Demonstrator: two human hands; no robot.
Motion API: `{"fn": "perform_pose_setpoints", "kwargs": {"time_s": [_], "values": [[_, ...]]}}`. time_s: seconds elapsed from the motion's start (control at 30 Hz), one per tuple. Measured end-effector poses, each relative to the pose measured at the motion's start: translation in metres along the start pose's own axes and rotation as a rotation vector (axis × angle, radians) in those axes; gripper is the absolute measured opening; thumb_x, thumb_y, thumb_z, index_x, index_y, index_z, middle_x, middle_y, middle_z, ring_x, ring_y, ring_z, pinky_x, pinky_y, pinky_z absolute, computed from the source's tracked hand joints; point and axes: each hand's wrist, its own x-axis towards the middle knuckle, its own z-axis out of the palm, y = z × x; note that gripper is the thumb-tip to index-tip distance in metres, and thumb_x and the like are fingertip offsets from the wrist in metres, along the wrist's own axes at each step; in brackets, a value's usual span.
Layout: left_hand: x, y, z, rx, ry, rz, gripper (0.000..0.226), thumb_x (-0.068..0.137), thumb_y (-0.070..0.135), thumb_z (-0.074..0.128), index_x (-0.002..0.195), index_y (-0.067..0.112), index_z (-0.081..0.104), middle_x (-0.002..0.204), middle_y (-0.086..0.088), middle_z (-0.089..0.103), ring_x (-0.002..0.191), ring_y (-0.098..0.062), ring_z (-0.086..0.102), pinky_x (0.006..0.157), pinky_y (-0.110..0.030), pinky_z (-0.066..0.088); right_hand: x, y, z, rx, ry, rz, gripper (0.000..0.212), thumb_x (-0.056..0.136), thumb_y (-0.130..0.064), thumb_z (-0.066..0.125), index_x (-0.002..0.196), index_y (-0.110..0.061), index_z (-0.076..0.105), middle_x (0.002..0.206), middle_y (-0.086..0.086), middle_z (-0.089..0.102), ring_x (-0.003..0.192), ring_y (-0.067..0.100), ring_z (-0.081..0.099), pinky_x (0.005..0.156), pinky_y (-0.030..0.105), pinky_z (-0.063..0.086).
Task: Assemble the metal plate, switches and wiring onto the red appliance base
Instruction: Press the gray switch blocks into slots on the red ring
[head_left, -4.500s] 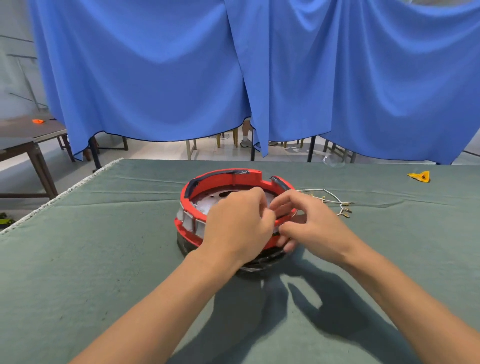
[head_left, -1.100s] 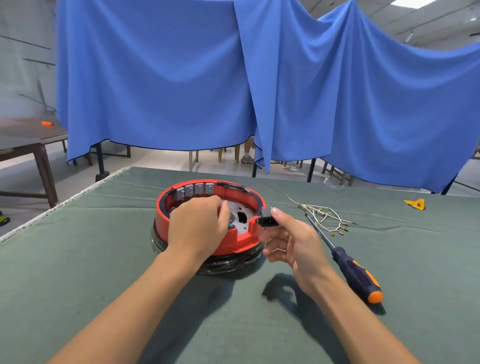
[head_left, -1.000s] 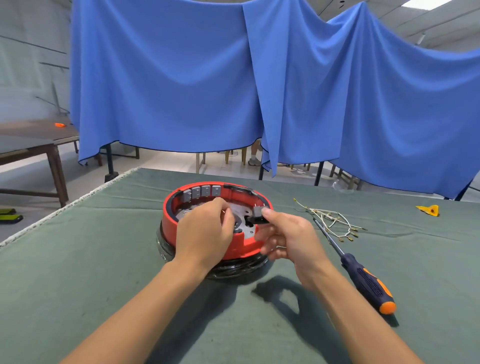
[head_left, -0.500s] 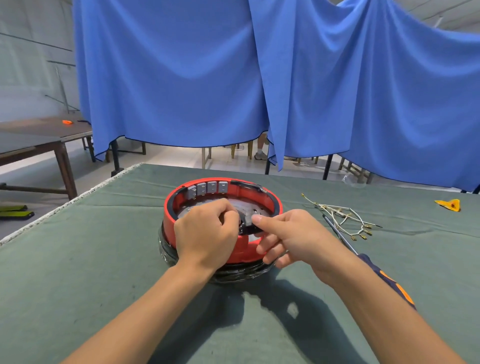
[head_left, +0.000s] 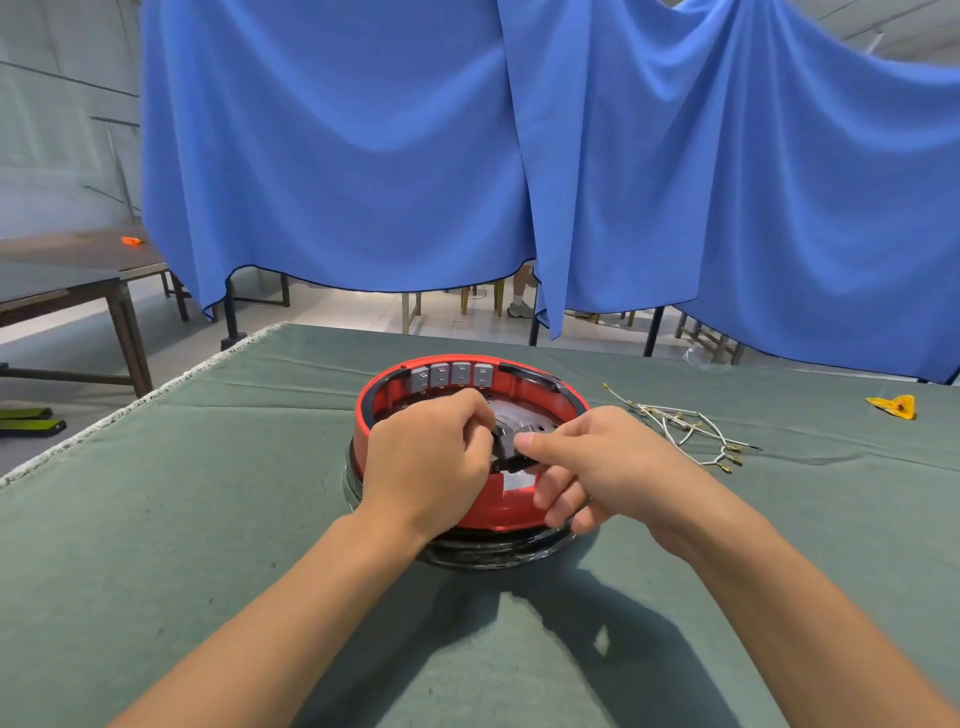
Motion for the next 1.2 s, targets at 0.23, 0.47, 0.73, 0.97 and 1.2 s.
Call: {"fn": "perform_pose_setpoints", "kwargs": {"time_s": [0.23,0.47,0.73,0.97,1.2], "values": [[0.024,0.021,-0.028,-0.173,-0.55,-0.053,0.043,0.064,0.028,0.039,0.091,0.03,0.072,0.078,0.014,0.071,0.083,-0.01,0.065,0.081,-0.036,0.053,-0.002,-0.002,-0.001,-0.017,-0.018,-0.005,0.033,0.094,-0.031,0.058,0.099,0.001,0.063,0.05,0.0,0.061,0.043,0.013,0.058,0.04,0.019,0.043],[0.029,0.022,-0.038,-0.227,-0.653,0.004,0.025,0.079,0.019,0.064,0.101,0.025,0.073,0.085,0.014,0.072,0.076,0.004,0.063,0.074,-0.023,0.051,0.0,0.001,0.001,-0.056,0.034,-0.004,0.032,0.093,-0.035,0.057,0.09,-0.004,0.063,0.047,-0.003,0.062,0.044,0.013,0.061,0.04,0.019,0.043],[0.031,0.018,-0.041,-0.224,-0.637,-0.004,0.021,0.082,0.018,0.07,0.101,0.026,0.075,0.08,0.007,0.073,0.078,-0.013,0.067,0.078,-0.038,0.054,-0.001,0.006,-0.019,0.059,0.235,-0.048,0.024,0.089,-0.035,0.063,0.087,-0.011,0.06,0.05,-0.005,0.064,0.043,0.011,0.061,0.04,0.019,0.042],[0.031,0.019,-0.037,-0.178,-0.639,0.013,0.023,0.083,0.021,0.068,0.103,0.028,0.074,0.084,0.0,0.072,0.081,-0.018,0.064,0.076,-0.037,0.054,0.003,0.018,-0.017,-0.01,0.21,-0.029,0.014,0.091,-0.007,0.051,0.087,-0.012,0.063,0.059,-0.001,0.065,0.044,0.014,0.059,0.04,0.019,0.041],[0.028,0.024,-0.032,-0.086,-0.683,0.049,0.022,0.088,0.017,0.059,0.101,0.026,0.075,0.094,-0.009,0.073,0.09,-0.028,0.065,0.08,-0.045,0.054,0.007,0.028,-0.019,0.057,0.139,-0.031,0.01,0.094,-0.012,0.057,0.092,-0.016,0.065,0.064,0.004,0.065,0.045,0.016,0.059,0.038,0.02,0.042]]}}
